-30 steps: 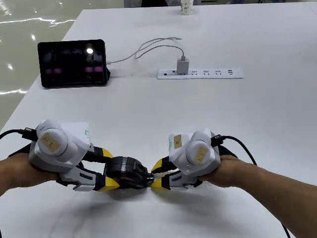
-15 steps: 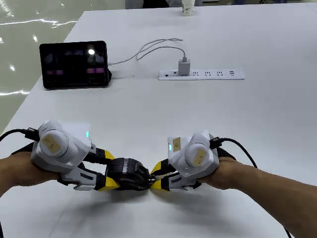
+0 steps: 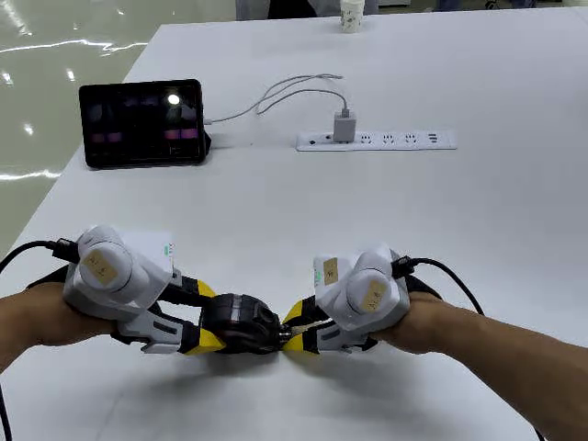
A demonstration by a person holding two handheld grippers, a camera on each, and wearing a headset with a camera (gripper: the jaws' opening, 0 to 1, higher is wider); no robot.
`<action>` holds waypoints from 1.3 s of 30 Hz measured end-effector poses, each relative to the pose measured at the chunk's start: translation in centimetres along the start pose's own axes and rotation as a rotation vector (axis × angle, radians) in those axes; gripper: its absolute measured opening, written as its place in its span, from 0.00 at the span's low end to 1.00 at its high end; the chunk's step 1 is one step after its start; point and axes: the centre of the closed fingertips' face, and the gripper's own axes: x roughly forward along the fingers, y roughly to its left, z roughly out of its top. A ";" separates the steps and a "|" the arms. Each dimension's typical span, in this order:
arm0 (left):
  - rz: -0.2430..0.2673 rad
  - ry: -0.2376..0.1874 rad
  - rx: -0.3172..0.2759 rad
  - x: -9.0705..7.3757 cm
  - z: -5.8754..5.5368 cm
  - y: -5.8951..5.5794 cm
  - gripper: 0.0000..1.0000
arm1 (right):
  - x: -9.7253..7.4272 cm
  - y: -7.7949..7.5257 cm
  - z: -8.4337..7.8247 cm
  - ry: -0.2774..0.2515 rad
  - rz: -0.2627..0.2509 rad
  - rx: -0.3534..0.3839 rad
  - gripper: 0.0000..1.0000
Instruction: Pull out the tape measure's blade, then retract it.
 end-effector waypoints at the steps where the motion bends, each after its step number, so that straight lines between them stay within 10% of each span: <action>1: 0.000 0.000 0.000 0.0 0.0 0.0 0.24 | 0.0 0.0 0.0 0.000 0.000 0.000 0.09; 39: -0.009 0.004 -0.010 0.0 -0.1 0.1 0.24 | -2.2 0.1 -1.6 0.024 0.000 -0.010 0.09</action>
